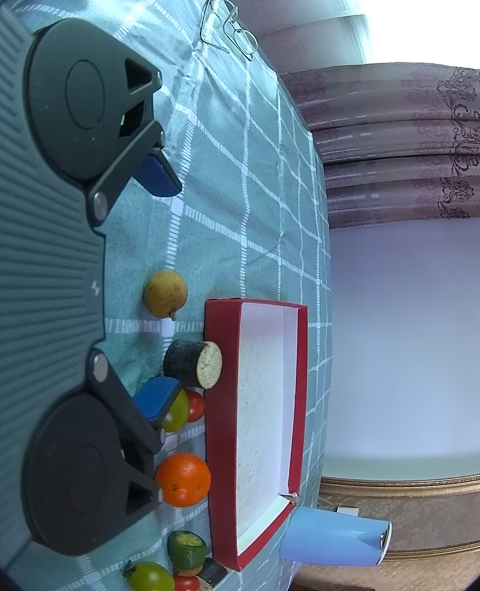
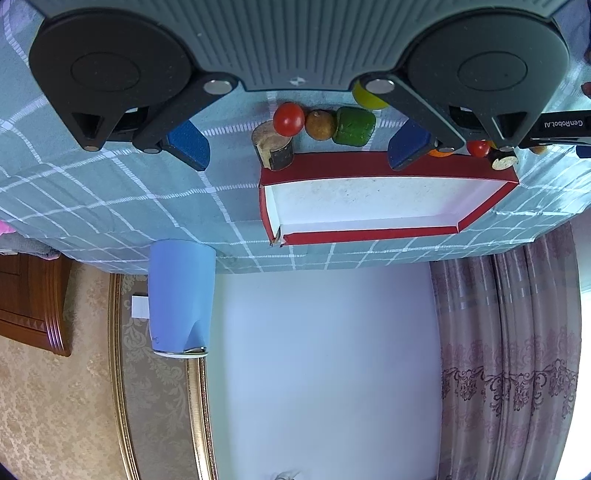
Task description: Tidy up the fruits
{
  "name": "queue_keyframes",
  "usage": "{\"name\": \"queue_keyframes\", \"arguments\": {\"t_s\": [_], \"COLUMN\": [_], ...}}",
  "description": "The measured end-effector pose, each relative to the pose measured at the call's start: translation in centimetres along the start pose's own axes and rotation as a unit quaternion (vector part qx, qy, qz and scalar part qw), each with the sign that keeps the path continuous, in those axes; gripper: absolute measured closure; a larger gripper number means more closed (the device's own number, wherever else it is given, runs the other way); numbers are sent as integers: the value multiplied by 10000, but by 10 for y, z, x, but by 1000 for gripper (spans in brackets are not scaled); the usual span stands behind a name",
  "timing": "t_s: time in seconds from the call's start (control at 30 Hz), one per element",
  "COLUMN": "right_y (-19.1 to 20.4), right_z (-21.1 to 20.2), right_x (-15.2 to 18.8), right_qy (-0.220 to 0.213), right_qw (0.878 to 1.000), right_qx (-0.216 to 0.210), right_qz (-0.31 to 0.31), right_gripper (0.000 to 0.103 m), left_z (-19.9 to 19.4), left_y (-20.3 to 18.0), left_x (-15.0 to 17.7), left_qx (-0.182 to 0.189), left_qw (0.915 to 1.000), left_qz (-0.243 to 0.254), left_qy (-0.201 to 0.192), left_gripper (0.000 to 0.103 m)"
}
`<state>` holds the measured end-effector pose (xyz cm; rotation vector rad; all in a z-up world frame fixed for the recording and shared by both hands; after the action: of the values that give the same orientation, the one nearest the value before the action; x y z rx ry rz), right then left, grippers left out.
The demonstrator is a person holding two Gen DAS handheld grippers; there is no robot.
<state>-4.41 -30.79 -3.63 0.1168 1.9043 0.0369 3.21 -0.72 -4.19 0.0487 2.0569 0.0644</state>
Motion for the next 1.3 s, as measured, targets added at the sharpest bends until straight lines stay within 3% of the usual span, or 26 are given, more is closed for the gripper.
{"name": "queue_keyframes", "arguments": {"t_s": [0.93, 1.3], "right_y": [3, 17], "right_z": [-11, -10], "right_x": [12, 24], "right_qy": [-72, 238], "right_qw": [9999, 9971], "right_qx": [-47, -579], "right_qz": [-73, -428], "right_gripper": [0, 0], "left_z": [-2, -2], "left_y": [3, 3], "left_x": [2, 2], "left_qx": [104, 149], "left_qw": [9999, 9998], "left_qz": [-58, -89], "left_qy": [-61, -76], "left_gripper": [0, 0]}}
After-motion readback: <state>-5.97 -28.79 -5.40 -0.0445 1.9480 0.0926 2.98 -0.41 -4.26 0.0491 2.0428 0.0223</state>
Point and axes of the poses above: each gripper's, at about its wrist camera, not at the fingertips, and z roughly the way its jaws point, y to its left, x to its underside, the point moved 3 cm from there along z, roughly the way its jaws point, and after that the axes turned 3 degrees about -x, right-handed, at the moved point
